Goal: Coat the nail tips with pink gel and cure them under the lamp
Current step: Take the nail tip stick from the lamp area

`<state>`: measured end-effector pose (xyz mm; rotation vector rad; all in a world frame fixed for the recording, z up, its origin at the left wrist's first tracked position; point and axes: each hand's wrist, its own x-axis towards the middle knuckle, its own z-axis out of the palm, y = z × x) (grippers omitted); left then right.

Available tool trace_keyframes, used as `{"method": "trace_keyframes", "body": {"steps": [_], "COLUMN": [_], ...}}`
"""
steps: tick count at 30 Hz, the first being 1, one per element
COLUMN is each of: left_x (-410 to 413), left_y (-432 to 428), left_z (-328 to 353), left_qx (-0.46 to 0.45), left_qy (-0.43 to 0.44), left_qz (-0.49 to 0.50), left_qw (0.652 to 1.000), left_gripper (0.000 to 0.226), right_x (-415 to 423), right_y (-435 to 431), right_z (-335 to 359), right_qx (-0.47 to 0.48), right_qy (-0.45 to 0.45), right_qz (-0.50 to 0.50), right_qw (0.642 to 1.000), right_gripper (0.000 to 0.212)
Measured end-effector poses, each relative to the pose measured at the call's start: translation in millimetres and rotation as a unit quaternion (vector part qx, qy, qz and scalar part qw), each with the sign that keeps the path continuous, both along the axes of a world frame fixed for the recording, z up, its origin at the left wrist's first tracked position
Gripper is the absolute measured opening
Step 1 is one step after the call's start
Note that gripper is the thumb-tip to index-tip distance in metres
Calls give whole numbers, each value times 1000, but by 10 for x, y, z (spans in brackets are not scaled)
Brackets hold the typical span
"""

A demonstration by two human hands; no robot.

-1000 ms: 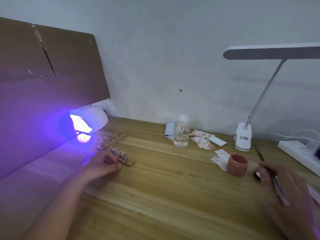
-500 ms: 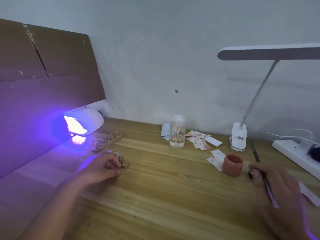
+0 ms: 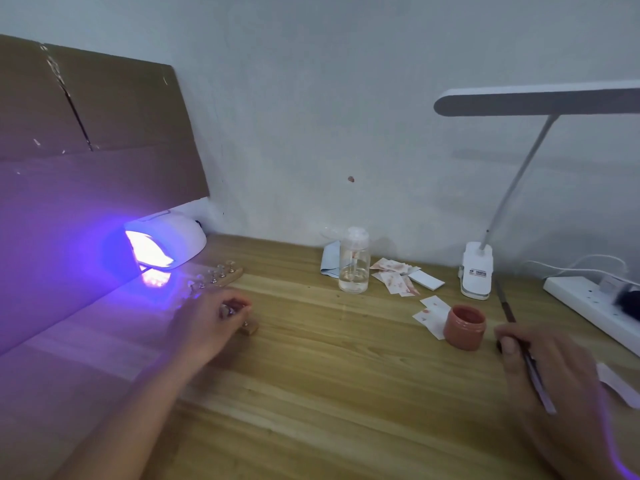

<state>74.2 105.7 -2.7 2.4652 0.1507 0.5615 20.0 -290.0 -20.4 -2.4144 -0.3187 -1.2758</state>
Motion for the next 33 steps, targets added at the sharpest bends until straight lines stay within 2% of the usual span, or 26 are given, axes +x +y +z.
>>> {"method": "trace_keyframes", "body": {"steps": [4,11,22,27,31,33], "left_x": [36,37,-1,-66,-83,-99], "left_y": [-71,-77,-205,-228,-247,-264], "left_z": [-78,-158,-202,-188,-178,-180], "left_qx": [65,98,178,193,213,225], "left_qy": [-18,-29,-8,-13,-5,-4], "left_qz": [45,60,58,76,79,83], "left_qw": [997,993,982,978,974,971], "left_gripper": [9,2,15,15,21,23], "right_x": [5,-4,23,16,-38,-63], "right_y": [-7,5,-6,-10,-1,0], "right_z": [-1,17,-3,22,60,63], "right_qx": [-9,-5,-10,-16,-2,3], "right_qy": [-3,5,-23,-20,9,25], "right_qz": [5,7,1,-4,-16,-18], "right_qw": [1000,1000,1000,1000,1000,1000], "right_gripper": [34,35,37,62,40,36]}}
